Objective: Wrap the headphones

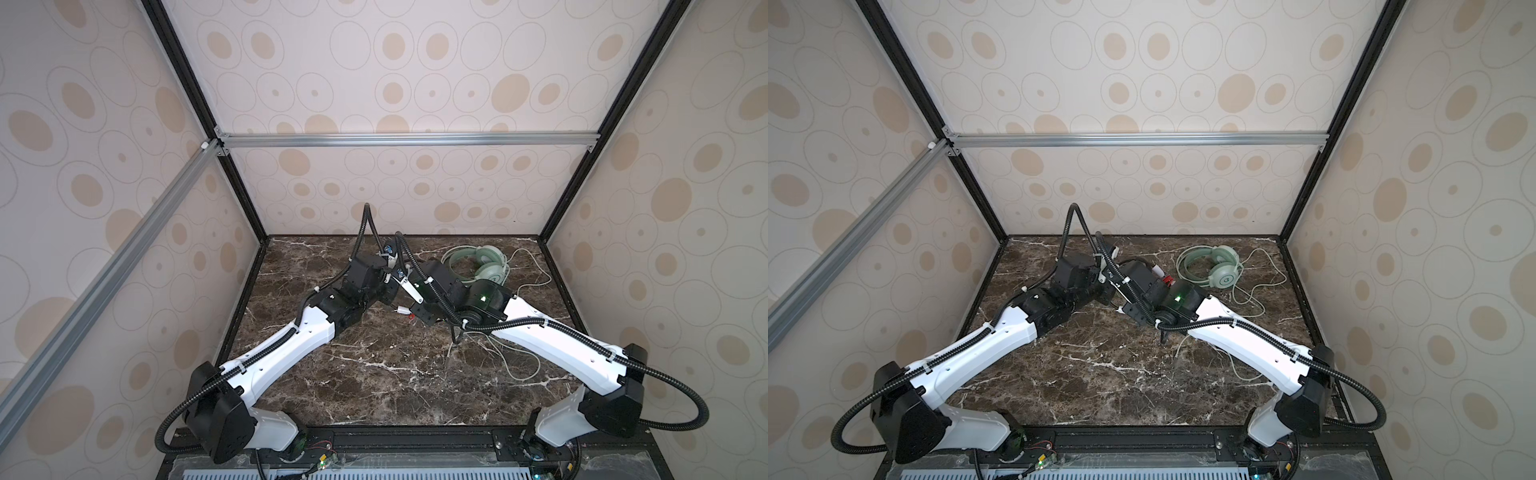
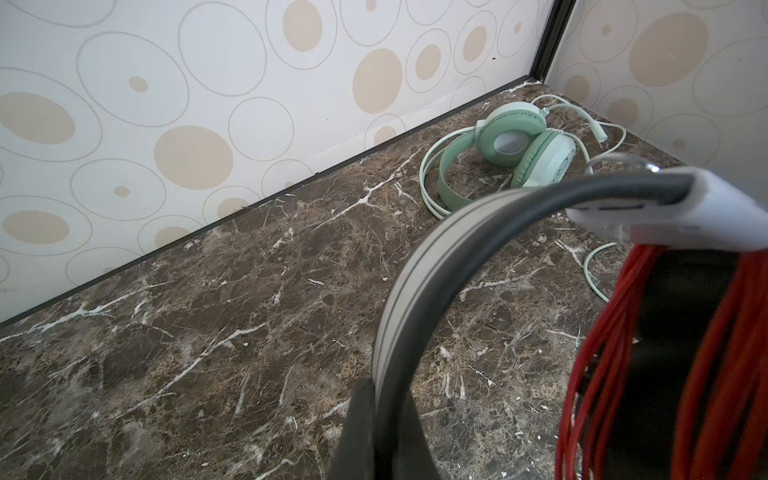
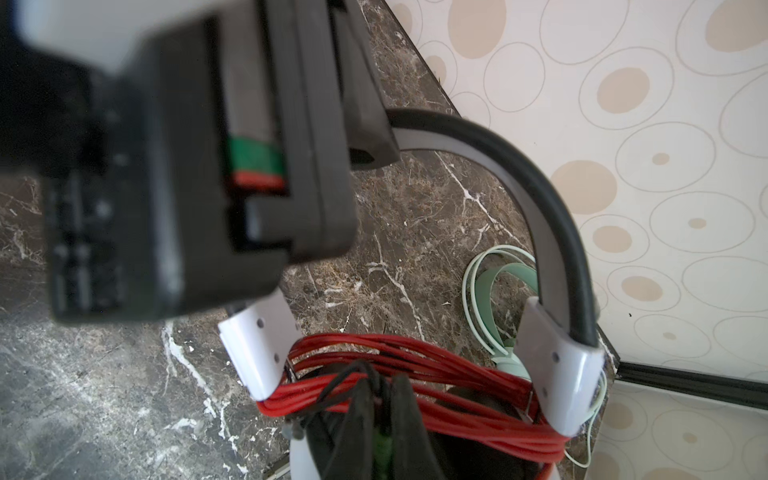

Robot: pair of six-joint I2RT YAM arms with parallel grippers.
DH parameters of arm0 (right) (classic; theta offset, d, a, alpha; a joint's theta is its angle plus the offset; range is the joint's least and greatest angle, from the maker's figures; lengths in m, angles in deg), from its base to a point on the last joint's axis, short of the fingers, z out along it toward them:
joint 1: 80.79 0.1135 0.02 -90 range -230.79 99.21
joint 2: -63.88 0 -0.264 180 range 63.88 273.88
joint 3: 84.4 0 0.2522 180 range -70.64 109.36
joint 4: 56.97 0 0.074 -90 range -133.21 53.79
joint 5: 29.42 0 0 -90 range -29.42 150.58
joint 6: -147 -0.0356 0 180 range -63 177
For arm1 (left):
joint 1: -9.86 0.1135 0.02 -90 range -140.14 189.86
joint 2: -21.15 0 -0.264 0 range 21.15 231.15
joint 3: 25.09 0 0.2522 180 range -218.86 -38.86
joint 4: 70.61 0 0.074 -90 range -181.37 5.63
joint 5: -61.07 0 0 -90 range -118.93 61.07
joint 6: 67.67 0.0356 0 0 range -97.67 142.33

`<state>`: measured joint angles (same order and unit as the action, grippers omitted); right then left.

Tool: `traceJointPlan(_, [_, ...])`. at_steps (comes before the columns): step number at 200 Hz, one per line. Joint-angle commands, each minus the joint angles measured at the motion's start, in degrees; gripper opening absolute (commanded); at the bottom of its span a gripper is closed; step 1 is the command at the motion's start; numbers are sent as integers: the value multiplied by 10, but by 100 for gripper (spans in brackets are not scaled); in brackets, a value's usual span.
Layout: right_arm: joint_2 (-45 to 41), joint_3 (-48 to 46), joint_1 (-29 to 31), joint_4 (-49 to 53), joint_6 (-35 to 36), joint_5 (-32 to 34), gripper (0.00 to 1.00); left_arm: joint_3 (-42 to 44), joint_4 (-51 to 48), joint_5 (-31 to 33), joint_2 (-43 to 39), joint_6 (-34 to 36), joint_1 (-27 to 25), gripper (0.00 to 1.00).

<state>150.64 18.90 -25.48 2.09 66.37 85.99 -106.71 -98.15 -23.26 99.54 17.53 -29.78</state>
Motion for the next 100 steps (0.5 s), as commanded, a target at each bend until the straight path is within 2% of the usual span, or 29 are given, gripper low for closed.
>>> traceJointPlan(1, [-37,-17,-28,-51,-9,63,0,-3,-35,-58,-24,23,-16,0])
traceJointPlan(62, [-90,-66,-43,-48,-2,61,0,-5,-32,-72,-15,14,-15,0])
traceJointPlan(100, [-93,-83,-58,-41,-16,54,0,-11,-29,-90,-17,9,-15,0])
